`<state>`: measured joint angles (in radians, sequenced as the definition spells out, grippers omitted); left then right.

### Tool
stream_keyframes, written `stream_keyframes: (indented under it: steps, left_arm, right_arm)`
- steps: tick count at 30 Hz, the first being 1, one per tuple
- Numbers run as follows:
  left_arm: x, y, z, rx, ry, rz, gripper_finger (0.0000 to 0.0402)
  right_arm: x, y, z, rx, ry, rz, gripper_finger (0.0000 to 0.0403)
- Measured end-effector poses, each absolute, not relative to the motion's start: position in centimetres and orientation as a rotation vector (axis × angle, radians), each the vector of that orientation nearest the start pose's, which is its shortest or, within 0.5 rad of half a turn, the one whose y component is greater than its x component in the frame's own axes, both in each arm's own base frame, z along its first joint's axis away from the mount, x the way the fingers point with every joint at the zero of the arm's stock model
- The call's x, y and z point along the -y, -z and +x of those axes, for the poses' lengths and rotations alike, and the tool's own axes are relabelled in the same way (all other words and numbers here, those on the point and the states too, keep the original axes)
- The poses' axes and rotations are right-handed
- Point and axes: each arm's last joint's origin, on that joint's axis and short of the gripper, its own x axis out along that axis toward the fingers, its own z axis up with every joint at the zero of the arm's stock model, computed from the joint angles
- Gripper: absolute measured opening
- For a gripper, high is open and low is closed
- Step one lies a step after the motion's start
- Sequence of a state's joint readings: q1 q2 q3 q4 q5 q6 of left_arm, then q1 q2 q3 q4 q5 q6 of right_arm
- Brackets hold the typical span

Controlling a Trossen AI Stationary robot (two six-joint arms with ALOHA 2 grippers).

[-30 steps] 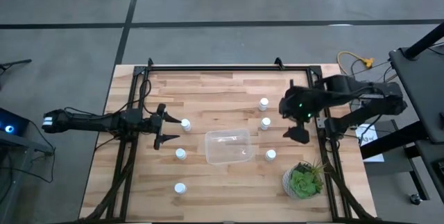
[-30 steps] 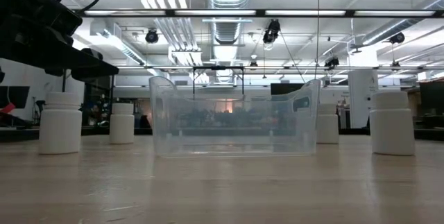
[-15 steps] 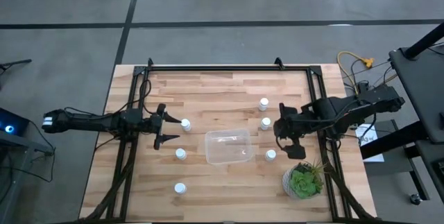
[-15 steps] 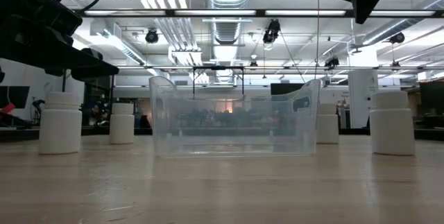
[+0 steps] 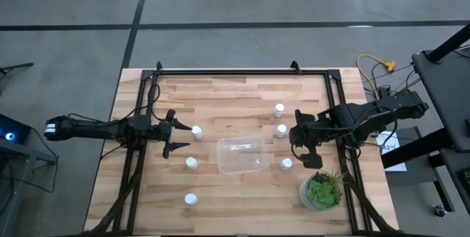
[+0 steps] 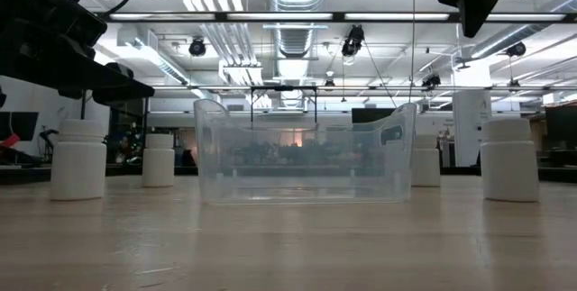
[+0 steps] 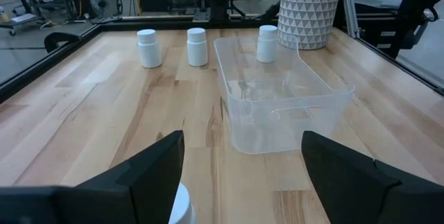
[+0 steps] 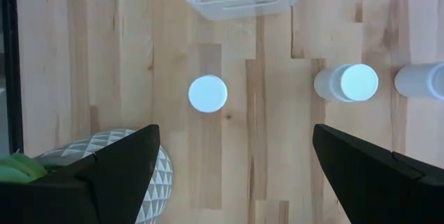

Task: Pick and place pill bottles into a basket
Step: Put the white medicine bottle into the transparent bin

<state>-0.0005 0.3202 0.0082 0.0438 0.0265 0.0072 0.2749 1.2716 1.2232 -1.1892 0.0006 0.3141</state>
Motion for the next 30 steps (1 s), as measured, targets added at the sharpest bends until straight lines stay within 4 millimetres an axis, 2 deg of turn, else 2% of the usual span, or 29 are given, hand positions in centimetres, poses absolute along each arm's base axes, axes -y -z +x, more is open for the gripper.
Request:
stream_keyframes:
  steps: [9,27,30]
  left_arm:
    - [0.1,-14.3,11.4,-0.268,0.028,0.004,0.0274]
    - [0.1,-14.3,11.4,-0.268,0.028,0.004,0.0274]
    - [0.1,-14.3,11.4,-0.268,0.028,0.004,0.0274]
  right_arm:
    - [-6.0,-31.3,21.4,-1.244,-0.044,0.103,0.0368]
    - [-6.5,-32.1,23.2,-1.038,-0.088,0.141,0.0368]
    - [-6.5,-32.2,23.2,-1.027,-0.113,0.101,0.0368]
